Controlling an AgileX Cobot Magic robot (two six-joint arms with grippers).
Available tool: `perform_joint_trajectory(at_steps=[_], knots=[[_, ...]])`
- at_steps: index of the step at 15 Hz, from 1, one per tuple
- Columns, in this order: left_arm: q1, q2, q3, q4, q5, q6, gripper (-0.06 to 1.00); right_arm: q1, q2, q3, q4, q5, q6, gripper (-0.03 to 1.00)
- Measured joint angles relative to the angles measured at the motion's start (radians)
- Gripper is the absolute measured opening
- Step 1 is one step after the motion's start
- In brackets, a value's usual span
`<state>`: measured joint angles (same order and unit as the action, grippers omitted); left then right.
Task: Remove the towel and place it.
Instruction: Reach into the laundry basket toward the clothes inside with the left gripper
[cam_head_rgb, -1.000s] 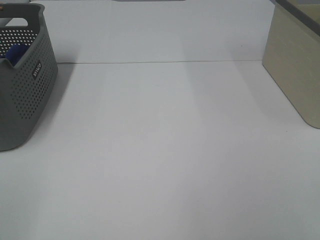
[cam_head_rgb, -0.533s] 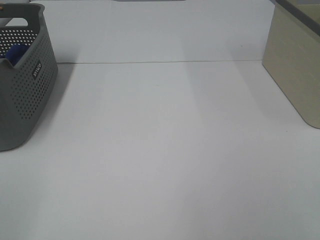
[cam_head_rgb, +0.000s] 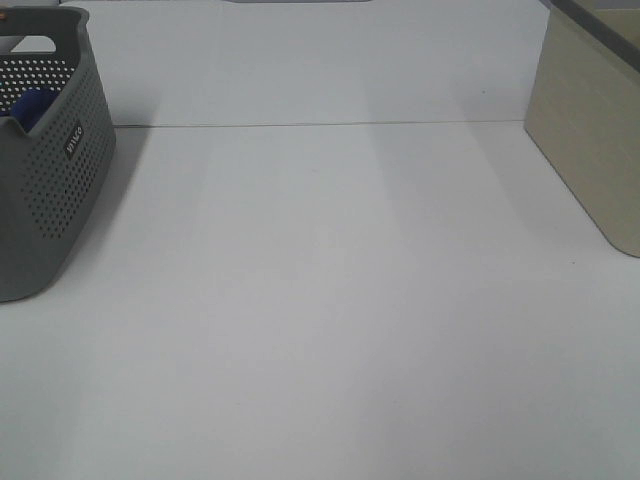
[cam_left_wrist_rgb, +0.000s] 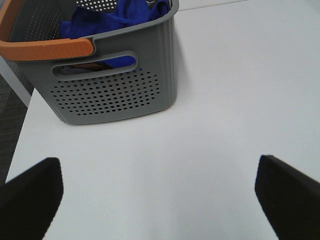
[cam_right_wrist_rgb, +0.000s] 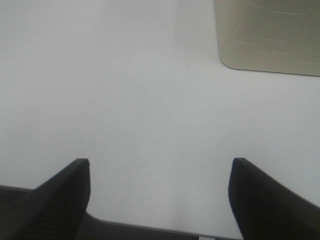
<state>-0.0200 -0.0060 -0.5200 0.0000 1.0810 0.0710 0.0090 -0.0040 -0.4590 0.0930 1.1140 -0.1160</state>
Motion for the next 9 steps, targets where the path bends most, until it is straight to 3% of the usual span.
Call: perform_joint_trajectory(at_steps=[3, 6, 9], knots=[[0.0, 0.004, -0.006, 0.0, 0.007, 0.0, 0.99, 0.0, 0.0, 0.0, 0.0, 0.0, 0.0, 0.75], [0.0, 0.12, -0.107, 0.006, 0.07, 0.042, 0.99, 0.0, 0.0, 0.0, 0.0, 0.0, 0.0, 0.75], [0.0, 0.39, -0.328, 0.014, 0.13, 0.233, 0.99, 0.0, 0.0, 0.0, 0.0, 0.0, 0.0, 0.75]])
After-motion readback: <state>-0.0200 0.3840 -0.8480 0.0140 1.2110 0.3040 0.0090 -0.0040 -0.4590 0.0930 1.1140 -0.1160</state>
